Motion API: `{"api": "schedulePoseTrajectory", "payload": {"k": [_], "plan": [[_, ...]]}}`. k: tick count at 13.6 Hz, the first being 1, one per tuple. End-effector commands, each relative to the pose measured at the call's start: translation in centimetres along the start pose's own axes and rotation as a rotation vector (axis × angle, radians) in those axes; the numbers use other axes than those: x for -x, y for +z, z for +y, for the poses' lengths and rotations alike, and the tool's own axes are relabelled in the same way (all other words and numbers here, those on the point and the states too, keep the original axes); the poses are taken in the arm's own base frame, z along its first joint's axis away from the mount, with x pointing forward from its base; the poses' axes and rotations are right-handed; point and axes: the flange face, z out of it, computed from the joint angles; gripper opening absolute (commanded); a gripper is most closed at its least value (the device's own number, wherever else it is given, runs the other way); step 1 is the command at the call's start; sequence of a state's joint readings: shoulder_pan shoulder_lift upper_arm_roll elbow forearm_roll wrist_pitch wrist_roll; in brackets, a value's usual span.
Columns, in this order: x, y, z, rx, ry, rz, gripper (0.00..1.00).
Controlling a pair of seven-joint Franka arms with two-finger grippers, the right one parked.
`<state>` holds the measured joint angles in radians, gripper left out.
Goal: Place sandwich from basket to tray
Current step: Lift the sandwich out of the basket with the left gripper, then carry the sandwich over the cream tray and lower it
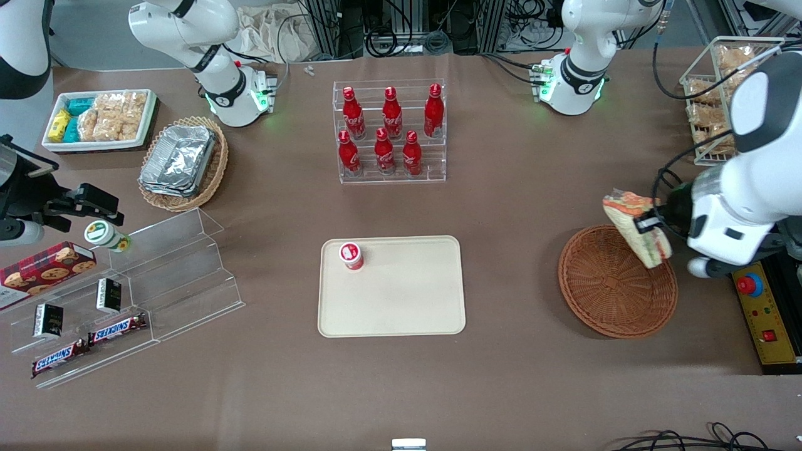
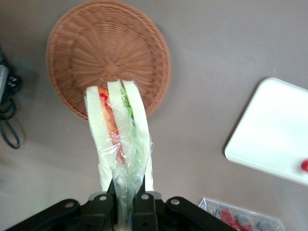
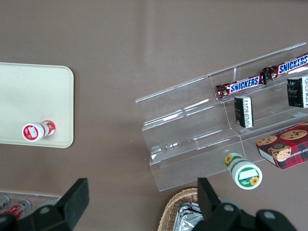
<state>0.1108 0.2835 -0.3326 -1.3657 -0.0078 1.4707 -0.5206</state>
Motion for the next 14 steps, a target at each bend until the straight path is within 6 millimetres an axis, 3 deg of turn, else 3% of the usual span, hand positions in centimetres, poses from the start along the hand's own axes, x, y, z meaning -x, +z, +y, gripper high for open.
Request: {"api": "schedulePoseTrajectory", "payload": {"k": [1, 4, 7, 9, 13, 14], "plan": [[4.2, -0.2, 6.1, -0.033, 0.131, -0.001, 0.0], [8.3, 0.5, 13.1, -0.046, 0.304, 0.024, 0.0], [9.2, 2.8, 17.7, 0.006, 0.401, 0.073, 0.0], [9.3, 6.2, 21.5, 0.039, 0.436, 0.09, 0.0], [5.9, 14.9, 25.8, 0.131, 0.387, 0.083, 0.0], [6.5, 16.9, 27.4, 0.138, 0.413, 0.085, 0.0]]}}
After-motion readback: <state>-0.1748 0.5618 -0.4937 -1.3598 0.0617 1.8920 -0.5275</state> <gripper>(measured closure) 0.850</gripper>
